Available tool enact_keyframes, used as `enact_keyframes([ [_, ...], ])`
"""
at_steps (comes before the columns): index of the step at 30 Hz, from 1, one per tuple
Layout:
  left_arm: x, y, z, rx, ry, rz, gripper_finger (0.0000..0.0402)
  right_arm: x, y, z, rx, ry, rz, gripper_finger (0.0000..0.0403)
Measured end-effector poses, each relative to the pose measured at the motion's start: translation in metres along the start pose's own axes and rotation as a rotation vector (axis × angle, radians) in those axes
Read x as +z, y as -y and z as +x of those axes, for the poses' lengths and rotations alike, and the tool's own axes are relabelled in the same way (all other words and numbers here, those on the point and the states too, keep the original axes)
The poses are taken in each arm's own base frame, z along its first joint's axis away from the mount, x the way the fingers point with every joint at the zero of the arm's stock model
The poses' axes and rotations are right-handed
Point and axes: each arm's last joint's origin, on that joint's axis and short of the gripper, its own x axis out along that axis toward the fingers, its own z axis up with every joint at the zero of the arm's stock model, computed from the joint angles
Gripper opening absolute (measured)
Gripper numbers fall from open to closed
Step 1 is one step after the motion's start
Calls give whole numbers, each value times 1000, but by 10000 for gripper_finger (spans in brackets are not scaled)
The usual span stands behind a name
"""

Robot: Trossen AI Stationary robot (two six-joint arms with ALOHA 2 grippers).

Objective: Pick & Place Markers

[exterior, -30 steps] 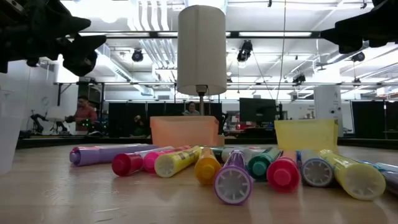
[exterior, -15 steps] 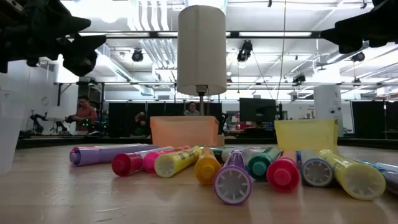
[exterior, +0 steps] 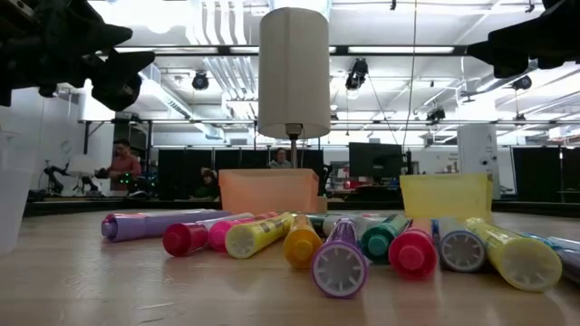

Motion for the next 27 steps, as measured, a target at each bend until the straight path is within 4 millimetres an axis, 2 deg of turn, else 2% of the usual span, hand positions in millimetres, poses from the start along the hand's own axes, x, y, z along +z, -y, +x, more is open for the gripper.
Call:
enact_keyframes([
  [6, 0, 0, 0, 0, 2, 3, 174, 2, 0, 0, -2, 22, 31, 226],
  [12, 3, -1, 0, 35, 40, 5, 174, 3, 0, 0, 4, 33, 466, 226],
  [14, 4, -1, 0, 37, 44, 5, 174, 4, 1, 0, -2, 42, 545, 226],
  [22, 3, -1, 0, 43, 39, 9, 174, 7, 5, -1, -124, 102, 686, 226],
  [27, 3, -1, 0, 42, 39, 8, 174, 6, 7, -1, -195, 113, 714, 226],
])
